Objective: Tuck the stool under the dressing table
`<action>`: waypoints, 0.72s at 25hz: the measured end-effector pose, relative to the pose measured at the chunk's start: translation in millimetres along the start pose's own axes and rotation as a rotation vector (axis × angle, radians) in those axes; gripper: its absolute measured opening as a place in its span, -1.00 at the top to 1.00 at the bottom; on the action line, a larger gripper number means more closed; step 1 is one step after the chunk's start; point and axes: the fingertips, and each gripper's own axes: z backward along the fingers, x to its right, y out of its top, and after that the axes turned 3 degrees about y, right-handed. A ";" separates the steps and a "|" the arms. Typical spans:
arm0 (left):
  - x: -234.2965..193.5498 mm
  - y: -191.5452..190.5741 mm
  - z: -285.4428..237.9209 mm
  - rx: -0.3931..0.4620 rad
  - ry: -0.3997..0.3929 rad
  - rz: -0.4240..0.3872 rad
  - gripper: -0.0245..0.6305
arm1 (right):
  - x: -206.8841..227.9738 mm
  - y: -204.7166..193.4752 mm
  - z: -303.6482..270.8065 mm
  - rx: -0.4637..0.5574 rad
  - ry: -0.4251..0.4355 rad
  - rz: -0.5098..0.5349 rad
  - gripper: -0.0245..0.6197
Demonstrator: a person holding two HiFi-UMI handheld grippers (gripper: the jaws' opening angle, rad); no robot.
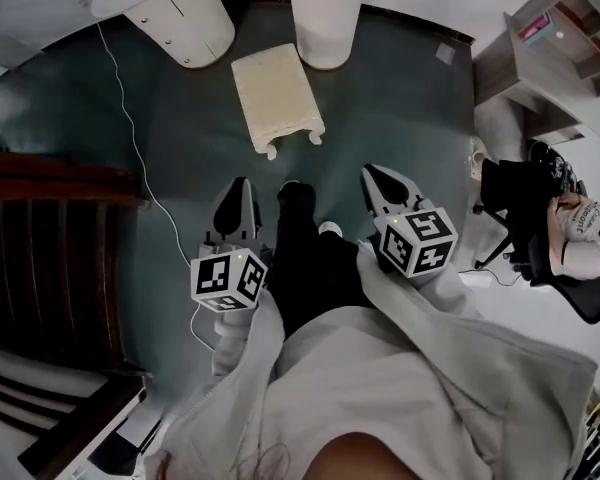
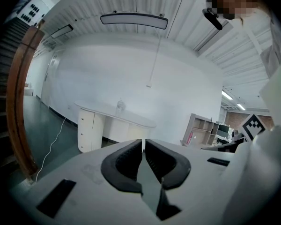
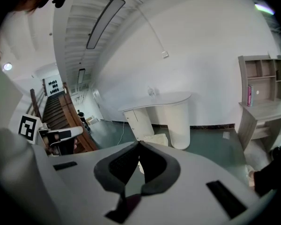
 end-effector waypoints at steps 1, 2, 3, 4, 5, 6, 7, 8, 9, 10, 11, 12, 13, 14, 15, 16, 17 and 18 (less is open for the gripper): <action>2.0 -2.5 -1.4 -0.007 -0.003 0.001 0.83 | 2.5 -0.7 1.2 0.000 -0.004 -0.004 0.77; 3.8 -4.2 -2.8 -0.012 -0.006 0.005 0.83 | 4.6 -0.5 1.9 0.001 -0.008 -0.008 0.78; 5.1 -5.1 -4.4 -0.015 -0.011 0.010 0.83 | 6.2 0.3 1.9 0.002 -0.010 -0.009 0.77; 6.0 -5.8 -6.4 -0.017 -0.014 0.015 0.83 | 7.7 1.1 1.5 0.002 -0.010 -0.009 0.77; 6.8 -6.9 -8.9 -0.022 -0.017 0.018 0.83 | 9.4 1.6 0.8 -0.001 -0.011 -0.010 0.78; 7.3 -8.3 -11.9 -0.029 -0.018 0.019 0.83 | 11.6 1.8 -0.2 -0.006 -0.012 -0.011 0.77; 7.3 -9.4 -15.8 -0.037 -0.020 0.017 0.83 | 14.2 2.3 -1.9 -0.011 -0.015 -0.014 0.77; 6.7 -9.9 -20.1 -0.042 -0.022 0.014 0.83 | 17.0 3.4 -4.5 -0.015 -0.018 -0.016 0.78; 5.7 -10.1 -24.0 -0.047 -0.025 0.014 0.83 | 19.4 4.7 -7.6 -0.020 -0.021 -0.015 0.77; 4.4 -10.9 -26.8 -0.053 -0.027 0.015 0.83 | 21.2 5.3 -10.7 -0.027 -0.024 -0.012 0.77; 2.3 -12.3 -28.8 -0.060 -0.028 0.016 0.83 | 22.3 5.1 -14.1 -0.035 -0.025 -0.008 0.77; -0.7 -14.1 -31.0 -0.068 -0.029 0.014 0.83 | 23.1 4.7 -18.2 -0.041 -0.026 -0.004 0.77; -4.2 -16.1 -34.0 -0.075 -0.029 0.012 0.83 | 23.8 4.6 -22.8 -0.045 -0.025 -0.001 0.77; -7.7 -18.7 -37.5 -0.083 -0.031 0.011 0.83 | 24.7 4.4 -27.1 -0.048 -0.023 0.003 0.77; -10.8 -21.5 -41.2 -0.090 -0.033 0.011 0.83 | 25.9 4.1 -31.0 -0.051 -0.023 0.008 0.77; -14.1 -23.9 -45.4 -0.097 -0.035 0.010 0.83 | 27.6 3.9 -35.2 -0.054 -0.023 0.013 0.77; -17.7 -25.4 -50.2 -0.102 -0.036 0.010 0.83 | 29.5 3.9 -39.9 -0.060 -0.025 0.017 0.77; -21.7 -26.0 -55.2 -0.108 -0.037 0.008 0.83 | 31.1 4.3 -45.3 -0.066 -0.027 0.018 0.77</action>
